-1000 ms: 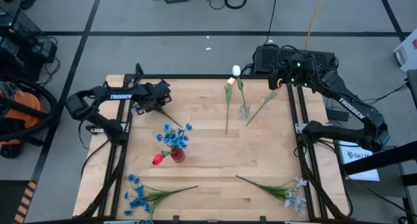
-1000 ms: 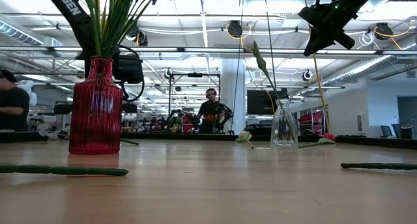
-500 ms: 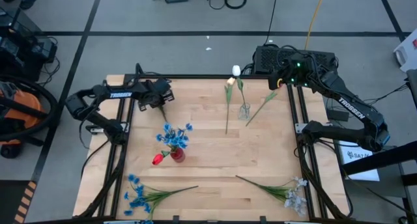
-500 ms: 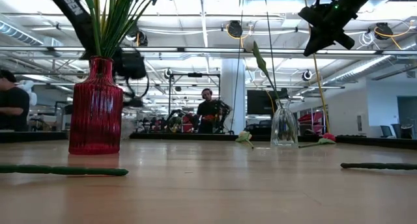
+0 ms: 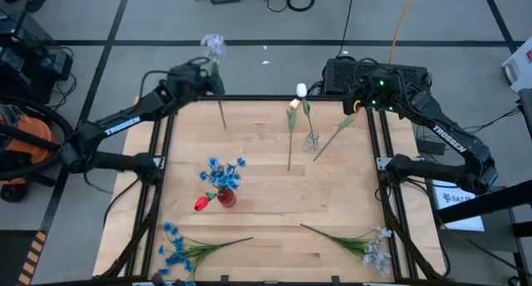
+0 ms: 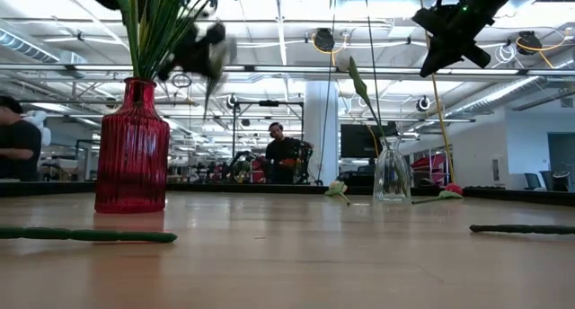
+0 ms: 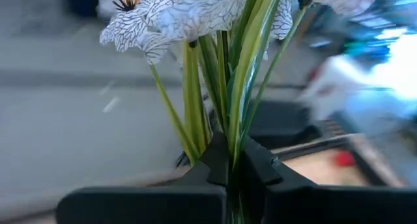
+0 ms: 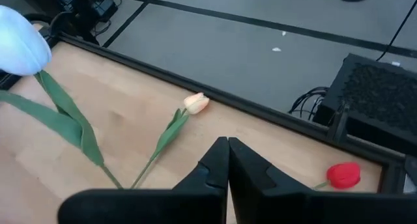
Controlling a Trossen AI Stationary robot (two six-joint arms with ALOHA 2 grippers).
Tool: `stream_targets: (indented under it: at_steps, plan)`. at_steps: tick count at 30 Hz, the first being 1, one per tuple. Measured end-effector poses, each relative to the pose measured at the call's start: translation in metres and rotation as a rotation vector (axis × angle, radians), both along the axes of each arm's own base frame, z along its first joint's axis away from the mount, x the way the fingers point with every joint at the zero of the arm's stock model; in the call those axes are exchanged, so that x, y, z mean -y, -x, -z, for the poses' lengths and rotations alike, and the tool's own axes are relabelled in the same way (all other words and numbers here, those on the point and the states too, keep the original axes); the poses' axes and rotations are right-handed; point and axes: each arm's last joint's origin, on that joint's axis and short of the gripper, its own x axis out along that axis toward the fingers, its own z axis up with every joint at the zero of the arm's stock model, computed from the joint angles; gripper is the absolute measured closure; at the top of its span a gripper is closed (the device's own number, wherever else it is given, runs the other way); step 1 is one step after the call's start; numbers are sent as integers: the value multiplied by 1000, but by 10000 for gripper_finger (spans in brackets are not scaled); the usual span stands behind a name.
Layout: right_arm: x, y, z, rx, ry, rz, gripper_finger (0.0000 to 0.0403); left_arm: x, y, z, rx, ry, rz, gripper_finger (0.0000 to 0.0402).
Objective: Sort flowers into vase by color
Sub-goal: Put the top white flowers into the transparent vase
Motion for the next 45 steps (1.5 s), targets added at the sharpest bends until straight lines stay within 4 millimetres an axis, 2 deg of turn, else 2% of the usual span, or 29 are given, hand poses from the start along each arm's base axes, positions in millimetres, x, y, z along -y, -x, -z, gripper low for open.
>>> stream_targets:
  at_steps: [6,11,14,17,25,30,35,40,45]
  plan:
    - [-26,14,-11,52,15,-80,403,9,-9,-42,159,-333,350,391]
    - [-52,12,-23,159,69,-209,403,20,-26,-48,250,-407,520,391]
    - [-61,-2,-28,202,99,-285,403,29,-41,-45,282,-417,617,391]
    - [-68,-26,-30,218,159,-363,403,41,-57,-44,338,-434,702,391]
    - [-87,-80,-38,368,293,-554,403,68,-86,-49,488,-535,809,391]
    - [-89,-99,-48,419,312,-704,403,80,-112,-62,499,-547,866,391]
    - [-87,-120,-51,400,310,-725,391,90,-138,-71,418,-565,925,391]
    - [-86,-132,-47,350,350,-758,354,95,-154,-76,397,-589,949,391]
    - [-86,-132,-47,339,368,-773,302,97,-157,-74,386,-579,958,391]
